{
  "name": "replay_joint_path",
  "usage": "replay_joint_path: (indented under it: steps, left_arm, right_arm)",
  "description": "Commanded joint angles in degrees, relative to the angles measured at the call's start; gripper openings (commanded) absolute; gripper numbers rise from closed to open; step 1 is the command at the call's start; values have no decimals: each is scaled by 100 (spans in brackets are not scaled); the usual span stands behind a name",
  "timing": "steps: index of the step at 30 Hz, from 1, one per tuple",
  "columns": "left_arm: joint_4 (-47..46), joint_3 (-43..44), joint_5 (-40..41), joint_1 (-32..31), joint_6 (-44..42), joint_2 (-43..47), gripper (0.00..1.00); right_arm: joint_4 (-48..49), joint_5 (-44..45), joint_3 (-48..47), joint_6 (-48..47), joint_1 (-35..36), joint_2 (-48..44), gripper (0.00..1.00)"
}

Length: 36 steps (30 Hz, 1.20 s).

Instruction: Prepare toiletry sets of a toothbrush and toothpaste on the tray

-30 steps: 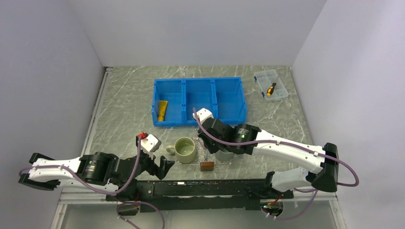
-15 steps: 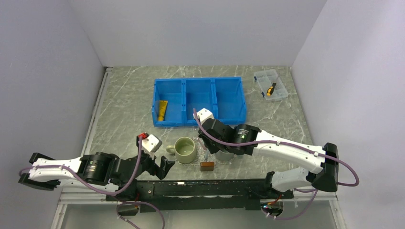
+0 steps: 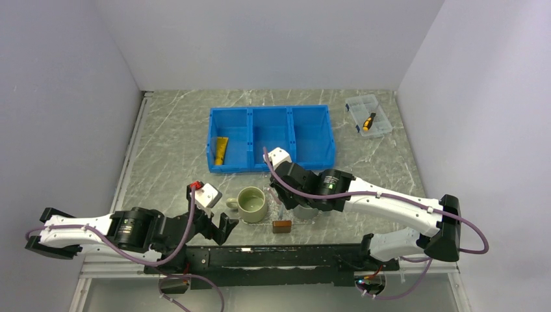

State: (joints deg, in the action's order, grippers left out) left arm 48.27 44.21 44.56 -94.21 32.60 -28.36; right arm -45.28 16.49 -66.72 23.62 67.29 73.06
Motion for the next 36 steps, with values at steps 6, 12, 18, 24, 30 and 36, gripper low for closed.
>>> replay_joint_path:
  steps: [6, 12, 18, 24, 30, 36]
  left_arm:
    - [-53, 80, 121, -43, 70, -9, 99]
    - [-93, 79, 123, -40, 40, -5, 99]
    - [-52, 69, 115, -41, 73, 7, 99]
    - [-29, 55, 110, -38, 89, 56, 99]
    - [-48, 53, 112, -40, 73, 76, 99]
    - [-26, 77, 115, -41, 73, 45, 100]
  right_arm:
    - [56, 281, 211, 157, 22, 23, 1]
    - [67, 372, 87, 227, 21, 138, 5]
    - [43, 530, 15, 300, 21, 239, 14]
    - [73, 584, -19, 318, 16, 273, 16]
    - [93, 692, -51, 353, 16, 288, 22]
    - [129, 724, -86, 353, 8, 317, 25]
